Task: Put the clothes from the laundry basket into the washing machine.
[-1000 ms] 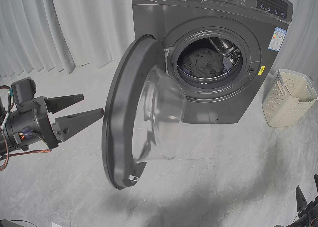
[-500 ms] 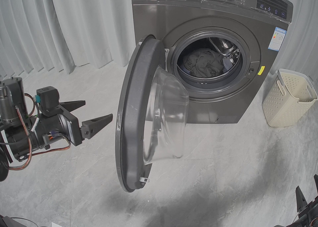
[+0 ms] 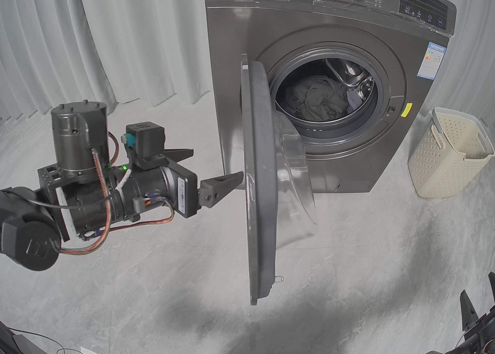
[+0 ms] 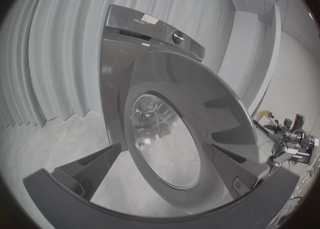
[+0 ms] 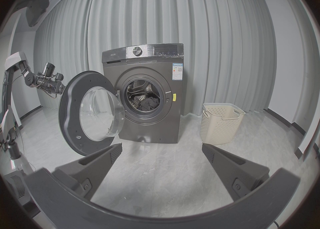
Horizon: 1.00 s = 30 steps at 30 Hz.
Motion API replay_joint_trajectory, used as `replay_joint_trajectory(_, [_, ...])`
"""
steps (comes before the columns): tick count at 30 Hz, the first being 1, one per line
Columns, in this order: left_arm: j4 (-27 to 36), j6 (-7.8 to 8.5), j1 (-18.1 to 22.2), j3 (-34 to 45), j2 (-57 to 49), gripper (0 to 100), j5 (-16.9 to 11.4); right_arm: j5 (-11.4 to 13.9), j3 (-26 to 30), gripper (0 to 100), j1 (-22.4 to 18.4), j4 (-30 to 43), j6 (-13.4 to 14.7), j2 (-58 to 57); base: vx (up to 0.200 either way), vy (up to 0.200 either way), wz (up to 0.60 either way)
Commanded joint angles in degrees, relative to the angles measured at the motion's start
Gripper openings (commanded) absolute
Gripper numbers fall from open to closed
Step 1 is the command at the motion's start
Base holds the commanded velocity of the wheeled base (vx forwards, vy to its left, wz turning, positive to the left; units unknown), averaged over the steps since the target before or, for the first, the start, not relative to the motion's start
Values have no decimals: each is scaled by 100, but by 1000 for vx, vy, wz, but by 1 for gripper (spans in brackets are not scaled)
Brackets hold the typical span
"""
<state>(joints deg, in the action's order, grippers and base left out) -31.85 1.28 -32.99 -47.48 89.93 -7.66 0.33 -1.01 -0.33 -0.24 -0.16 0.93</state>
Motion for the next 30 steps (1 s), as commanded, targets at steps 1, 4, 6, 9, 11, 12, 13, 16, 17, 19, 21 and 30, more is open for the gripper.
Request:
replay_joint_trajectory(1, [-23, -14, -155, -332, 464, 100, 89, -7, 101, 100, -2, -2, -2, -93, 0, 0, 0])
replay_joint_trajectory(4, [-181, -110, -261, -675, 780, 100, 133, -7, 101, 100, -2, -2, -2, -93, 0, 0, 0])
replay_joint_trajectory(6, [-313, -233, -340, -912, 1018, 100, 265, -7, 101, 100, -2, -2, -2, -93, 0, 0, 0])
replay_joint_trajectory(9, [-497, -365, -437, -1211, 1317, 100, 449, 2, 101, 100, -2, -2, -2, -93, 0, 0, 0])
replay_joint_trajectory(11, [-559, -409, -463, -1369, 1466, 100, 484, -7, 101, 100, -2, -2, -2, -93, 0, 0, 0])
replay_joint_trajectory(12, [-611, -436, -516, -1597, 1659, 100, 493, -7, 101, 100, -2, -2, -2, -93, 0, 0, 0])
replay_joint_trajectory(13, [-611, -444, -560, -1712, 1747, 100, 493, 2, 101, 100, -2, -2, -2, -93, 0, 0, 0])
replay_joint_trajectory(16, [-603, -444, -621, -2019, 2011, 100, 502, -7, 101, 100, -2, -2, -2, -93, 0, 0, 0])
replay_joint_trajectory(17, [-611, -453, -674, -2195, 2160, 100, 502, -7, 101, 100, -2, -2, -2, -93, 0, 0, 0])
replay_joint_trajectory(19, [-620, -488, -735, -2459, 2362, 100, 528, -7, 101, 100, -2, -2, -2, -93, 0, 0, 0])
replay_joint_trajectory(21, [-761, -717, -815, -2898, 2705, 100, 660, -7, 101, 100, -2, -2, -2, -93, 0, 0, 0])
replay_joint_trajectory(30, [-1262, -1130, -797, -2441, 2582, 100, 810, -7, 101, 100, -2, -2, 7, -93, 0, 0, 0])
